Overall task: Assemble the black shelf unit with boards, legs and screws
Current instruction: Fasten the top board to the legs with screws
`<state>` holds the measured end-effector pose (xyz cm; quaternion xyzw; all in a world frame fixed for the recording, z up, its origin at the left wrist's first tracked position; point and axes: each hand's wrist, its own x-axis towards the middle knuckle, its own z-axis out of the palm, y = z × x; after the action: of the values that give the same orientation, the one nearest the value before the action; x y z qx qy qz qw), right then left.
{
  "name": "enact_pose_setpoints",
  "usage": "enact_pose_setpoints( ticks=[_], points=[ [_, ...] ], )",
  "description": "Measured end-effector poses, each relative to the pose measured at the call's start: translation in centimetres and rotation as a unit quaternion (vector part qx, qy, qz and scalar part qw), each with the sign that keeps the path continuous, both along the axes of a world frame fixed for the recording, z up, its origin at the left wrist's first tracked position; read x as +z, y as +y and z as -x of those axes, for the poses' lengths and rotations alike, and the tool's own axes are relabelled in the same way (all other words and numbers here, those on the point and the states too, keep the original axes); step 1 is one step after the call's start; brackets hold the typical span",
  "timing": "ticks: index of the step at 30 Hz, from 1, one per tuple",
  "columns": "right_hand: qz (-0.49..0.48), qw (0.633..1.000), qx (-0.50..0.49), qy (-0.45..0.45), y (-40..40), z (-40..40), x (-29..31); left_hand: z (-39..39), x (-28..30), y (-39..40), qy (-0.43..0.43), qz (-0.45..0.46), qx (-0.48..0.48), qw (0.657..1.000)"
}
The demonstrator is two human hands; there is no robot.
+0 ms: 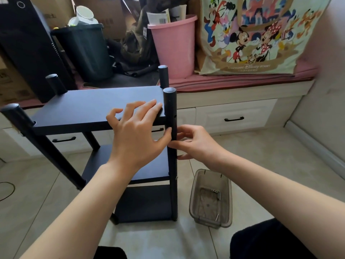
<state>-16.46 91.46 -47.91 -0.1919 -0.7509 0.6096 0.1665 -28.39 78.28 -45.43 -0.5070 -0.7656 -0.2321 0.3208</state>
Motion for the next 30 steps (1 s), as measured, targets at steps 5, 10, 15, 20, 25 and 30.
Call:
enact_pose_setpoints(
  ticks=[5, 10, 15, 20, 25, 30],
  points=[
    [-0.03, 0.999, 0.012, -0.003, -0.4, 0.0, 0.1, 0.9, -0.1, -0.6, 0.042, -0.007, -0.024, 0.999],
    [-0.049, 0.999, 0.005, -0.007, -0.7, 0.0, 0.2, 0.5, -0.1, -0.6, 0.05, -0.021, -0.03, 0.998],
    [-0.051, 0.999, 0.001, -0.011, -0.9, -0.1, 0.4, 0.5, 0.3, -0.5, 0.021, -0.032, -0.029, 0.999],
    [-0.051, 0.999, 0.0, -0.008, -1.1, -0.2, 0.4, 0.6, 0.0, -0.7, 0.026, -0.032, -0.041, 0.998],
    [-0.06, 0.998, -0.008, -0.009, -1.2, -0.1, 0.4, 0.8, -0.2, -0.8, 0.026, -0.018, -0.038, 0.999],
    [-0.049, 0.999, -0.02, -0.003, -1.2, 0.0, 0.2, 0.5, -0.3, -0.7, 0.027, -0.023, -0.032, 0.999]
  ],
)
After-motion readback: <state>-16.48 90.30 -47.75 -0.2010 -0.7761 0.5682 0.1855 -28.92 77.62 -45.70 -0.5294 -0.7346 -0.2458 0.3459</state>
